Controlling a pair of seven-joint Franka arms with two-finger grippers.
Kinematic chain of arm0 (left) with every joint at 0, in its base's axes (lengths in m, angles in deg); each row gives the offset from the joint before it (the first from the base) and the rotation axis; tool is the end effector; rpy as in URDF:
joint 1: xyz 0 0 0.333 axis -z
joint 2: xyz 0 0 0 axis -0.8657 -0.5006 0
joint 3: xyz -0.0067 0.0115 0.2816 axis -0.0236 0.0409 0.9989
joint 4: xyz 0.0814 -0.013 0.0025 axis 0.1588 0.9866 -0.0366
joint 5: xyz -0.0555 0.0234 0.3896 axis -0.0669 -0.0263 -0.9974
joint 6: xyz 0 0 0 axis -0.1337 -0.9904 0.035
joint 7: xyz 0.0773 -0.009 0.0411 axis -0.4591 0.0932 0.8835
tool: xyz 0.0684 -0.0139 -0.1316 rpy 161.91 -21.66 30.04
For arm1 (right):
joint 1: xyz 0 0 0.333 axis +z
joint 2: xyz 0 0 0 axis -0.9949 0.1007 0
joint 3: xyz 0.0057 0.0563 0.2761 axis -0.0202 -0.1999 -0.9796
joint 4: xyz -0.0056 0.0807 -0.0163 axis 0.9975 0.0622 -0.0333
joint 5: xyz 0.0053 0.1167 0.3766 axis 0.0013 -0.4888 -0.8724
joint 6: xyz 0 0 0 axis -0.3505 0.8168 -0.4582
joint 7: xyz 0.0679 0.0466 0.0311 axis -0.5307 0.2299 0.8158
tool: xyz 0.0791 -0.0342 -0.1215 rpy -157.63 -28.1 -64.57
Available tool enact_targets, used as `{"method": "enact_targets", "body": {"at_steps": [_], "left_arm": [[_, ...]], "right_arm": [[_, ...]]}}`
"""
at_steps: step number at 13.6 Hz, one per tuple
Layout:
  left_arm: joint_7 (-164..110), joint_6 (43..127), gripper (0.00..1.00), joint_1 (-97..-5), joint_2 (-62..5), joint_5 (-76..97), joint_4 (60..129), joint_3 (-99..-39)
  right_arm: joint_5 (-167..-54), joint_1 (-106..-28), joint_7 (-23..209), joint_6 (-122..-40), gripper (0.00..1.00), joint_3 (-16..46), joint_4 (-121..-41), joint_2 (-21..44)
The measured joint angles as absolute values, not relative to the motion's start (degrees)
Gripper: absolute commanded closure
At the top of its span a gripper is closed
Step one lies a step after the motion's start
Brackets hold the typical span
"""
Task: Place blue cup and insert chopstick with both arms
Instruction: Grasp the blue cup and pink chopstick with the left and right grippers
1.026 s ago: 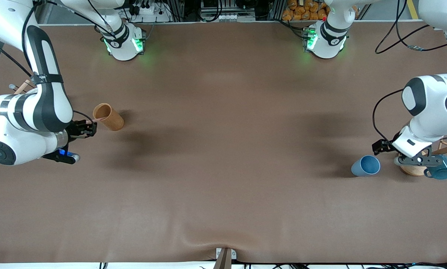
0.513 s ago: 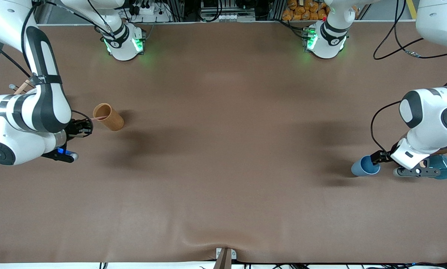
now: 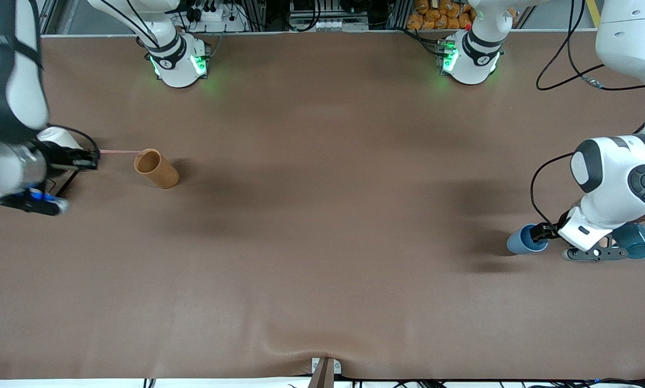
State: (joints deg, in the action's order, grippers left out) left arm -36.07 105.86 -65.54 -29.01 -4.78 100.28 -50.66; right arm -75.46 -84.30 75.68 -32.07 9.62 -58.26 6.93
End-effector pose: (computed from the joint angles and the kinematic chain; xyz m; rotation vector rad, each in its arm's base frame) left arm 0.6395 0.0684 0.2138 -3.0529 0.0259 -0.1374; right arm 0.5664 0.0044 0.4530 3.0134 -0.3177 -0.7578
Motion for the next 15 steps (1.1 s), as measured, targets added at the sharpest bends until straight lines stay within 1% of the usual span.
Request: {"method": "enact_targets", "body": {"at_steps": [3,6,7,8,9,10,15], "left_arm": [[-36.06,105.85,0.17,-65.59,-29.31,-4.78,100.28,-50.65],[-36.05,105.85,0.24,-65.60,-29.71,-4.78,100.28,-50.65],[-36.05,105.85,0.31,-65.61,-29.79,-4.78,100.28,-50.65],[-36.05,105.86,0.49,-65.63,-29.90,-4.78,100.28,-50.64],[-36.05,105.86,0.81,-65.65,-30.05,-4.78,100.28,-50.64],[-36.05,105.86,1.00,-65.68,-30.15,-4.78,100.31,-50.64],[-36.19,105.77,1.00,-65.22,-30.07,-4.78,100.14,-50.96]], "right_arm": [[-75.48,-83.05,75.68,-31.88,1.00,9.31,-53.83,6.28],[-75.88,-82.58,75.67,-32.26,1.00,8.97,-53.66,6.92],[-76.14,-82.58,75.67,-32.50,1.00,8.94,-53.66,7.22],[-76.50,-82.58,75.67,-32.87,1.00,8.94,-53.66,7.48],[-76.72,-82.59,75.67,-33.22,1.00,8.94,-53.66,7.70],[-76.89,-82.61,75.67,-33.39,1.00,8.95,-53.66,7.87],[-79.19,-82.68,75.51,-33.69,1.00,9.02,-53.67,8.20]]}}
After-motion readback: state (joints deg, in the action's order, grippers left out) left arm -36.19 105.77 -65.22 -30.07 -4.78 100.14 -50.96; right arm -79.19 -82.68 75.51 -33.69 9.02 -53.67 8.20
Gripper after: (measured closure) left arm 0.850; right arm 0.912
